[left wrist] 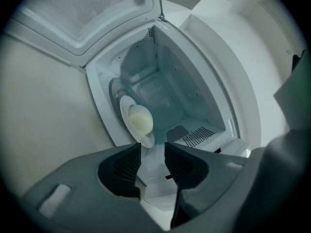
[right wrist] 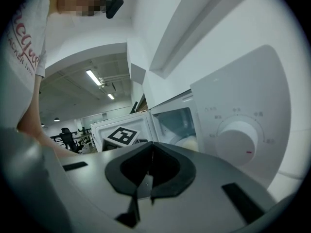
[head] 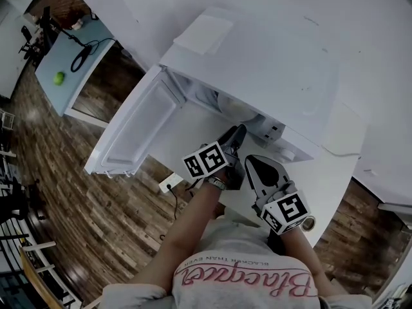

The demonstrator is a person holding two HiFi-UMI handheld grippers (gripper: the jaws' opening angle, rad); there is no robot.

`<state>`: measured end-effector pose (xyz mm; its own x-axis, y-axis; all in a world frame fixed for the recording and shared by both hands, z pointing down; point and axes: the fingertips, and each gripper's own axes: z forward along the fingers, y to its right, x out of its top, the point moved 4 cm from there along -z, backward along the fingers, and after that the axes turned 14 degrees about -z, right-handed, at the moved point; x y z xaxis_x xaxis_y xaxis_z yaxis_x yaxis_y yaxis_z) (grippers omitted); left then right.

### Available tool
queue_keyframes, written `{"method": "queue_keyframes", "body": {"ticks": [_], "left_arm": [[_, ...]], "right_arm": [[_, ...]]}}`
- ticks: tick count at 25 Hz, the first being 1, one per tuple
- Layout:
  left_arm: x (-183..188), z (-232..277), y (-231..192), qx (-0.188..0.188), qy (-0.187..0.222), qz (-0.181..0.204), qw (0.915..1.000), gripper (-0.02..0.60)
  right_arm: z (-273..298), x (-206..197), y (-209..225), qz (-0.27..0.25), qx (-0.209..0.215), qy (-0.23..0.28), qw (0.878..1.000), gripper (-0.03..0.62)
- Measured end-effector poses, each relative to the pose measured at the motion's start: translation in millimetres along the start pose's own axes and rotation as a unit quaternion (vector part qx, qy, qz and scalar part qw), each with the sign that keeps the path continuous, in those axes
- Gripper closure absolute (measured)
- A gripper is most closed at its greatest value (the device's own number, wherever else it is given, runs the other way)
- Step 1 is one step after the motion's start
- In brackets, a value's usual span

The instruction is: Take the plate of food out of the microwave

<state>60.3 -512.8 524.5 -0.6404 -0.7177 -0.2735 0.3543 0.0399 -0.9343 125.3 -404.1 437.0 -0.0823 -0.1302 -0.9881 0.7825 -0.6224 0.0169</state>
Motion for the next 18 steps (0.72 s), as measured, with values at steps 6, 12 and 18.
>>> {"method": "queue_keyframes", "body": {"ticks": [6,12,18], "left_arm": [[9,19,-13,0.012,-0.001,-0.065,0.9978,0.425],[14,30,-21,0.009,0.004,-0.123,0.9924,0.425],[20,36,-21,0.021,0.008,-0.16,0.9869,0.426]], "right_arm": [[2,-4,4,0.011,-0.003,-0.008,1.0,0.582],[5,-10,8,0.016,-0.003,-0.012,1.0,0.582],[9,-13,7,0.015,0.006,-0.015,1.0,0.582]]}}
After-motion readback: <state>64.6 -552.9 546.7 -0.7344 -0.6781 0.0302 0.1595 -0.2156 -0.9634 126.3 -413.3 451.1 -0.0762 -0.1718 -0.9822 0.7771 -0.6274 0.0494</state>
